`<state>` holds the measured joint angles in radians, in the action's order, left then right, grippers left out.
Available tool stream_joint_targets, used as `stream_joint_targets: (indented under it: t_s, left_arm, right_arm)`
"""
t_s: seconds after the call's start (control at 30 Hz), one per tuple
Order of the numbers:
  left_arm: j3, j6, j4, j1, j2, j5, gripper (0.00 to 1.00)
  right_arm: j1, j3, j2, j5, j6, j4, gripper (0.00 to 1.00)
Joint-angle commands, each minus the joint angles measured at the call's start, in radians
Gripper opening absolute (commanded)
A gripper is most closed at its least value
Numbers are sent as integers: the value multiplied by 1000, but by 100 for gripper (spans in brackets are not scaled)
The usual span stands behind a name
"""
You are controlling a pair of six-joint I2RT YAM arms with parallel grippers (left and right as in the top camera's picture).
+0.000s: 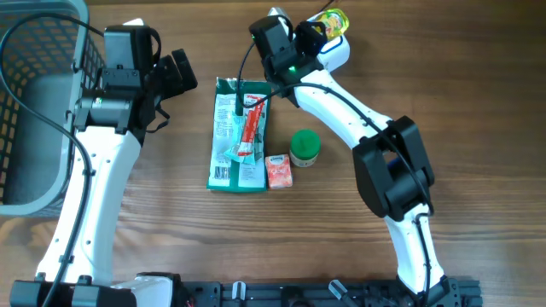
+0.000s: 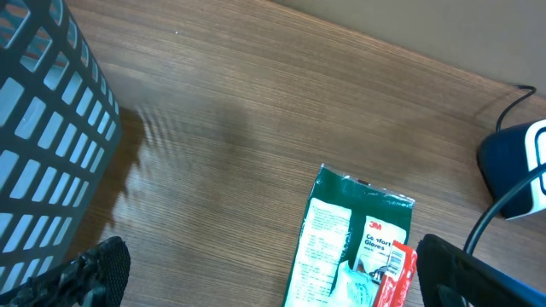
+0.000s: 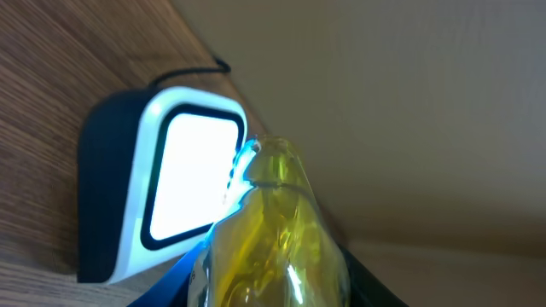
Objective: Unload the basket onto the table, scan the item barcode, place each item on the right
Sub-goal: 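Carry the yellow bottle up to the scanner window and hold it, then carry the yellow bottle back right and set it on the table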
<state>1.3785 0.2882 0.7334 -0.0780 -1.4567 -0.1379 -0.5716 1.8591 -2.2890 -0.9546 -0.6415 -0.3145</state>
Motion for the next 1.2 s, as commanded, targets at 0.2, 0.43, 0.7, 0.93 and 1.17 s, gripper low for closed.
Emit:
stream_joint_targets:
  t_s: [0.2, 0.43, 0.7, 0.93, 1.17]
  left_arm:
    - [12, -23, -3, 3, 3, -10, 100]
    - [12, -23, -3, 3, 3, -10, 100]
    - [12, -23, -3, 3, 3, -10, 100]
    - [12, -23, -3, 3, 3, -10, 100]
    - [12, -23, -3, 3, 3, -10, 100]
  right_arm:
    - [21, -3, 352, 0, 296, -190, 6]
    - [171, -3, 676, 344, 838, -656, 9]
    - [549, -29, 750, 843, 971, -1035, 11]
    - [657, -245, 748, 878, 929, -955, 12]
    - [708, -476, 748, 877, 937, -821, 11]
